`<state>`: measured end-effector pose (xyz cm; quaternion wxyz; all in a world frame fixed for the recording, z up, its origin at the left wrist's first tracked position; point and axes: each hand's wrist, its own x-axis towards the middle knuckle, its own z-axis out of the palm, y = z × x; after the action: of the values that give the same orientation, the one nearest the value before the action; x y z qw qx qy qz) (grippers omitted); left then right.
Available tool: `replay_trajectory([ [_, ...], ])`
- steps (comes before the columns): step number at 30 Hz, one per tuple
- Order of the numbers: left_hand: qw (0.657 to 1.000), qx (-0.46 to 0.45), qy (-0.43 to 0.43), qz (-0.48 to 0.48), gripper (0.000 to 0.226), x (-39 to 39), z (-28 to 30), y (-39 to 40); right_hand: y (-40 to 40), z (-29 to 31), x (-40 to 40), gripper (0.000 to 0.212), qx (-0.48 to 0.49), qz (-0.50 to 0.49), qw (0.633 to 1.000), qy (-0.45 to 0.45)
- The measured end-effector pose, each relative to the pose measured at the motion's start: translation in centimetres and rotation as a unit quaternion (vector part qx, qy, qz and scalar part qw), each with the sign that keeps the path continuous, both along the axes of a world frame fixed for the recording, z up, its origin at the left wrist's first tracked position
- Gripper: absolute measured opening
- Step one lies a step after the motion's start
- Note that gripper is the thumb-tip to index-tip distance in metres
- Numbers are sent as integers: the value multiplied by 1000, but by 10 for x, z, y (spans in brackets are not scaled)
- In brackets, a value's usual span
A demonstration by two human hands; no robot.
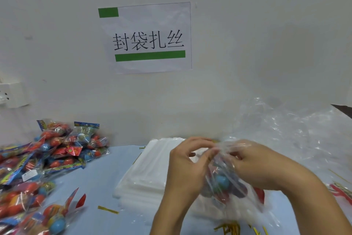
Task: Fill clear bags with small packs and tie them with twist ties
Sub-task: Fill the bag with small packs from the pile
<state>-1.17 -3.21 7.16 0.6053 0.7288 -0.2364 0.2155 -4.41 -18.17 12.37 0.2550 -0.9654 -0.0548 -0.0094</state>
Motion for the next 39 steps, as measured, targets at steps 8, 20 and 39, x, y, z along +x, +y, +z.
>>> replay_trajectory([
  [8, 990, -104, 21, 96, 18, 6, 2, 7, 20, 37, -35, 25, -59, 1, 998, 36],
  [20, 987, -110, 57, 100, 11, 11, -1, 22, -53, -15, -8, 52, 220, 21, 975, 16],
  [39, 972, -122, 172, 103, 14, 15, 4, 47, -17, -47, 32, 31, 380, -81, 902, -187],
])
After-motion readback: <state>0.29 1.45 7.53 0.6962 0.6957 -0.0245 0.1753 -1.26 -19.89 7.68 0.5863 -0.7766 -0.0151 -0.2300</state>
